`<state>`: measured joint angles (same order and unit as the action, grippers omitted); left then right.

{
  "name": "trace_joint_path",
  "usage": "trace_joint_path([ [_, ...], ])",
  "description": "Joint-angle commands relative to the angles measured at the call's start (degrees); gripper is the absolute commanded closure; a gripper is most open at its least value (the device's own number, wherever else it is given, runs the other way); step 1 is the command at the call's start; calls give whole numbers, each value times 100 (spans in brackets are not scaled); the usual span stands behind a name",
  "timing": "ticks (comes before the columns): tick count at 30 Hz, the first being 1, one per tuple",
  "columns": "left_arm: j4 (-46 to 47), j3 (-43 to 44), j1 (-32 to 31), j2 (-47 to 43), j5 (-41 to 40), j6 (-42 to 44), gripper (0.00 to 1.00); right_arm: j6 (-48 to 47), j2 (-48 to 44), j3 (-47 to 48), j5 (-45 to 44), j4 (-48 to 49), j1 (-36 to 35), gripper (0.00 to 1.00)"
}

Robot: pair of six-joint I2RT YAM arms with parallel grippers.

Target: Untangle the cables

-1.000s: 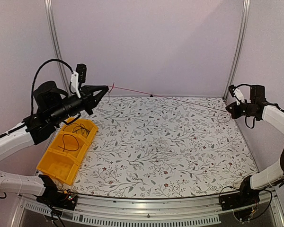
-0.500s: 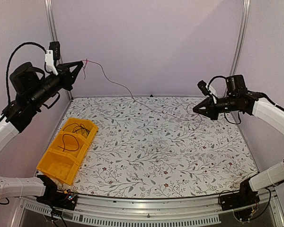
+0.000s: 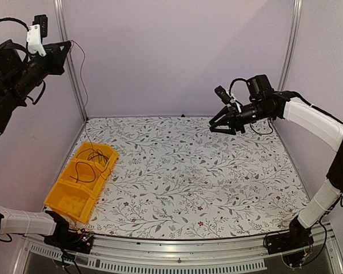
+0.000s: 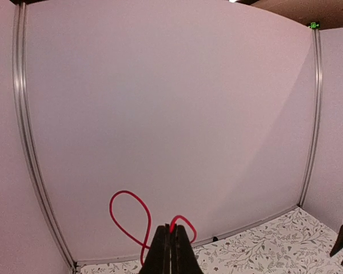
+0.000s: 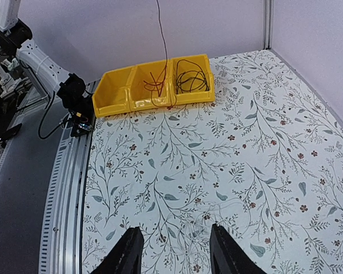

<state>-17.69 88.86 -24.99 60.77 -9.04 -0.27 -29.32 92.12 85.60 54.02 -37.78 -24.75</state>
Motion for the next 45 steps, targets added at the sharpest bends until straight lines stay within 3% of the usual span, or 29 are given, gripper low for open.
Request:
trace_joint_path([
  [1, -830, 641, 261, 317, -309, 300, 100, -62, -92, -371, -92, -38, -21, 56],
  [8, -975, 1035, 367, 433, -745, 497, 100, -192, -559, -1231, -575, 183, -22, 54],
  [16, -899, 1092, 392, 417, -1202, 982, 100, -231, -851, -1560, -864, 293, -21, 54],
  [33, -711, -627, 1066, -437, -1488, 1227, 100, -265, -950, -1711, -1085, 335, -21, 53],
  [45, -1699, -2438, 1635, -1254, -1293, 52, 100, -302, -875, -1873, -1106, 356, -21, 53],
])
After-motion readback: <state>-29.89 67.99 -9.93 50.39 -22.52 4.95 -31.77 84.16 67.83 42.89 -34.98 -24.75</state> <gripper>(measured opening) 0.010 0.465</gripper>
